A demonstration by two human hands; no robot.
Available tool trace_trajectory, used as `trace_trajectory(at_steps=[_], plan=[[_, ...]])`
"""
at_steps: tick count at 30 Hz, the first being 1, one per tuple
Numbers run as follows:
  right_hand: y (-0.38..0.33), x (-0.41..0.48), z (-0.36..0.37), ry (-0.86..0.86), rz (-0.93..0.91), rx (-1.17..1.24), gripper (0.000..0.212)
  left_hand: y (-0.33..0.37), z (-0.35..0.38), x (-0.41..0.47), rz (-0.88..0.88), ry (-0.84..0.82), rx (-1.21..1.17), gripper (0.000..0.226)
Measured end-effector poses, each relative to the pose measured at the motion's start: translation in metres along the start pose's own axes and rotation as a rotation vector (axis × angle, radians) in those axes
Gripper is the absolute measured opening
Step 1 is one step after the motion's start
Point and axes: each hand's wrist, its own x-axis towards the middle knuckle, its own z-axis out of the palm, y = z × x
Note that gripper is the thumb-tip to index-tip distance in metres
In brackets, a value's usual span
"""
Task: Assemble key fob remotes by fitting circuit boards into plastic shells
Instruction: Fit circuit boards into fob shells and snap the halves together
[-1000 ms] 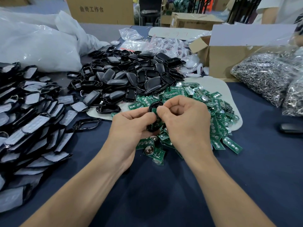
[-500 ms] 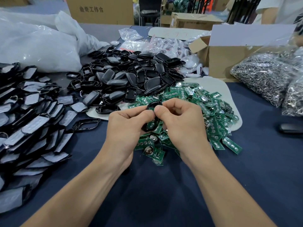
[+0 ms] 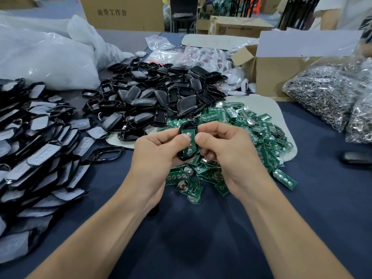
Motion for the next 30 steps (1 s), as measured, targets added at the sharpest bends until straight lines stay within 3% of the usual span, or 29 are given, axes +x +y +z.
trace_trajectory(at_steps=[5,11,17,21,23,27,30], plan=[[0.001,0.000,0.001,0.002,-0.033,-0.007,0.018,0.000,0.001,-0.001,0.000,0.003,-0.003,0.031],[0.002,-0.002,0.004,0.063,-0.053,-0.011,0.022,-0.003,0.001,-0.002,0.018,0.045,0.007,0.032],[0.005,-0.007,0.010,0.272,-0.301,-0.466,0.015,-0.008,0.004,0.001,0.084,0.145,0.026,0.027],[0.009,-0.010,0.016,0.279,-0.286,-0.494,0.011,-0.008,0.004,0.000,0.068,0.126,0.007,0.030],[0.009,-0.008,0.016,0.282,-0.255,-0.465,0.014,-0.008,0.003,0.000,0.071,0.035,-0.010,0.035],[0.007,-0.002,0.011,0.183,-0.146,-0.344,0.018,-0.003,-0.004,0.002,-0.034,-0.402,-0.076,0.070],[0.003,0.000,0.003,0.023,-0.078,-0.251,0.026,0.005,-0.014,0.008,-0.120,-0.590,-0.156,0.068]])
